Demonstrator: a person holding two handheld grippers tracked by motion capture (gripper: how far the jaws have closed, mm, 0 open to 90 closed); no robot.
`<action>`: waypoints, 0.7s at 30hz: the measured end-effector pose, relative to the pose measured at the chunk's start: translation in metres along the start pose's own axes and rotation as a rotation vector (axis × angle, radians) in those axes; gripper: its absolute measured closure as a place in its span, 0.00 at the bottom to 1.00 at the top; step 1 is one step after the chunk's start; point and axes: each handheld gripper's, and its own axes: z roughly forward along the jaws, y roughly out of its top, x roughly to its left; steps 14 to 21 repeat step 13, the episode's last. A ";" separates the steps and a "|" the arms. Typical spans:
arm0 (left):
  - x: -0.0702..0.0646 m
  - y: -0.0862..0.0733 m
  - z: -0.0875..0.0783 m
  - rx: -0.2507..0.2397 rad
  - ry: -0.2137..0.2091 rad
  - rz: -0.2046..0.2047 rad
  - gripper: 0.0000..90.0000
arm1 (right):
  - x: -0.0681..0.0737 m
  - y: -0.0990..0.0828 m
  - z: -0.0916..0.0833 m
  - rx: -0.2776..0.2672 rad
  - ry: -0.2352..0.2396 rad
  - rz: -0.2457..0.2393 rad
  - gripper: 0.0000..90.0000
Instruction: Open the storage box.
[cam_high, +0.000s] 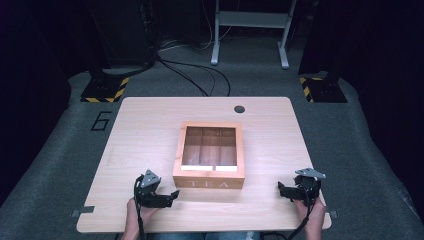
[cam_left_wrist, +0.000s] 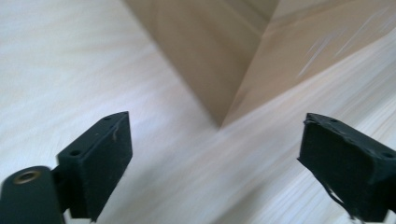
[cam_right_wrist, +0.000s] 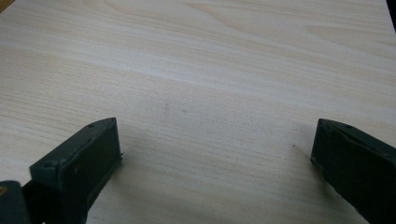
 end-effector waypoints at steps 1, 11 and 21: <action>0.001 -0.003 0.001 0.026 0.014 0.000 0.09 | 0.000 0.000 0.000 0.000 0.000 0.000 0.01; 0.003 -0.015 -0.004 0.057 0.115 0.049 0.06 | 0.000 0.000 0.000 0.001 -0.001 0.002 0.01; 0.003 -0.015 -0.004 0.058 0.115 0.050 0.06 | 0.000 0.000 0.000 0.001 -0.001 0.003 0.01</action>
